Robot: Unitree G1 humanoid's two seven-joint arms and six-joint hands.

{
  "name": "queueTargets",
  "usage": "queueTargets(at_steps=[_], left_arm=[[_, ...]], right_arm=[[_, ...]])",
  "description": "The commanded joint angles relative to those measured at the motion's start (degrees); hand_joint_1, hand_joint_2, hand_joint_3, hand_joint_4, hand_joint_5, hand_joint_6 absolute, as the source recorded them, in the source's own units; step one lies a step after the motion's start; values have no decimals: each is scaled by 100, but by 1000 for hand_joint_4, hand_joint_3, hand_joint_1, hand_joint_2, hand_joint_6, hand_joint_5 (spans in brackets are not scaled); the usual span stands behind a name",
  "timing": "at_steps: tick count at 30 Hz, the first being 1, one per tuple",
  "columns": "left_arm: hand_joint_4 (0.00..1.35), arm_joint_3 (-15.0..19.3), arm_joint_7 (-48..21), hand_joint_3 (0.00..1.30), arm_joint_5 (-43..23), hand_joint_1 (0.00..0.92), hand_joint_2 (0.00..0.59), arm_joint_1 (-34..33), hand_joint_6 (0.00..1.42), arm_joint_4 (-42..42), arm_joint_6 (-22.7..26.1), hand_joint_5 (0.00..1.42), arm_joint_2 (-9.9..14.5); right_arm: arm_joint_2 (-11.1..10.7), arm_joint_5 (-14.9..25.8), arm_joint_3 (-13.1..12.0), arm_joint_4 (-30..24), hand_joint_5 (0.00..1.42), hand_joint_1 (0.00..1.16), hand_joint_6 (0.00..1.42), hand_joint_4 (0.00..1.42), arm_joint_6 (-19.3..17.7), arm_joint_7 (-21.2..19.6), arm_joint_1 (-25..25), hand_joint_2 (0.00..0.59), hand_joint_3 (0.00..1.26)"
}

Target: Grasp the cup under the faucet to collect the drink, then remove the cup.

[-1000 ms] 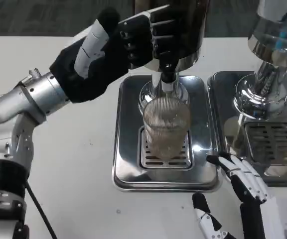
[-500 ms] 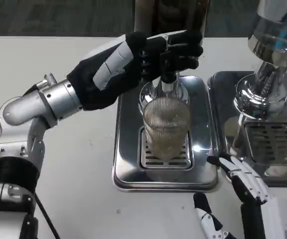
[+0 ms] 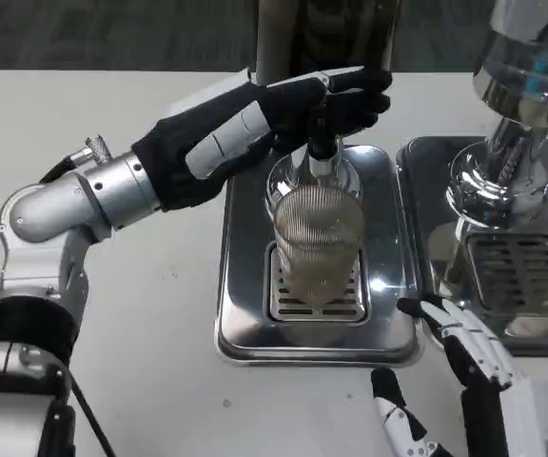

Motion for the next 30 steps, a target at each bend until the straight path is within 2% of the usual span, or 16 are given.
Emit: queueTargets(at_steps=[1, 14, 30], left_arm=[[65, -214, 56, 128, 387, 0, 53, 159, 0, 246, -118, 66, 52], [20, -550, 341, 108, 742, 0, 51, 244, 0, 335, -850, 27, 125], [1, -880, 617, 97, 1003, 0, 48, 341, 0, 337, -1372, 0, 242]], right_arm=[[-43, 61, -50, 27, 198, 366, 271, 210, -75, 13, 9, 382, 317], [-39, 114, -59, -48, 210, 363, 234, 211, -76, 31, 97, 382, 317], [-33, 282, -141, -154, 195, 369, 197, 204, -121, 142, 163, 377, 300]])
